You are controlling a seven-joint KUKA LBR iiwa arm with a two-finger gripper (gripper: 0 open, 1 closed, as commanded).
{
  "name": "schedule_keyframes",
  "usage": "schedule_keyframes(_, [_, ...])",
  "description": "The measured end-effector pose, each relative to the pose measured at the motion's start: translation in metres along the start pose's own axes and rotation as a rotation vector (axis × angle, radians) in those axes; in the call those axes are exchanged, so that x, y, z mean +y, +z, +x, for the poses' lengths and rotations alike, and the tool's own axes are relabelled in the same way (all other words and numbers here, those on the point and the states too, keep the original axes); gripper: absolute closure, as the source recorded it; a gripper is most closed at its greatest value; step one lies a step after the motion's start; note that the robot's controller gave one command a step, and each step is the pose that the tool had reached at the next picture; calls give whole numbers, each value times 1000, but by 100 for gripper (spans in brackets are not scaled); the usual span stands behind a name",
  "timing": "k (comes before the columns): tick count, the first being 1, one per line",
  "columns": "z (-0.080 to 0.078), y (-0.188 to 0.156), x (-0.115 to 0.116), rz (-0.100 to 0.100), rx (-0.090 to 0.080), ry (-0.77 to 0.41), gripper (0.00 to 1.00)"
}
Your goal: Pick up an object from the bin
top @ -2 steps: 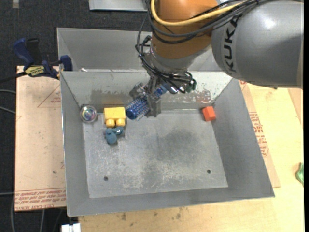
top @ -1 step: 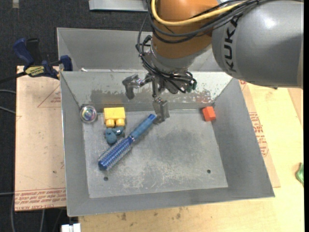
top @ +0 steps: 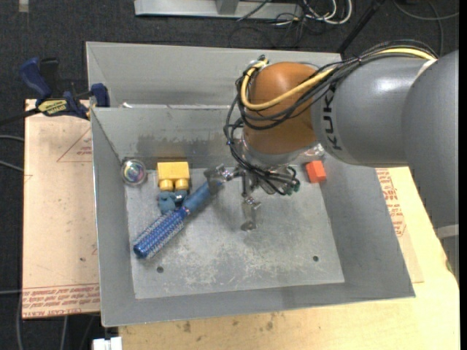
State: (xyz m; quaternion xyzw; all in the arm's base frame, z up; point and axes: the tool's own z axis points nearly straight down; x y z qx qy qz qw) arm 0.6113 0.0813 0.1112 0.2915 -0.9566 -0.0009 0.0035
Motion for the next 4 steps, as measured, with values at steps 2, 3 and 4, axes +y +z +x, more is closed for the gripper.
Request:
schedule_keyframes(2, [-82, 39, 46, 5, -11, -329, 100])
schedule_keyframes(3, [-83, -67, 119, 6, -17, -396, 100])
schedule_keyframes(4, [15, -98, 163, 2, -4, -410, 100])
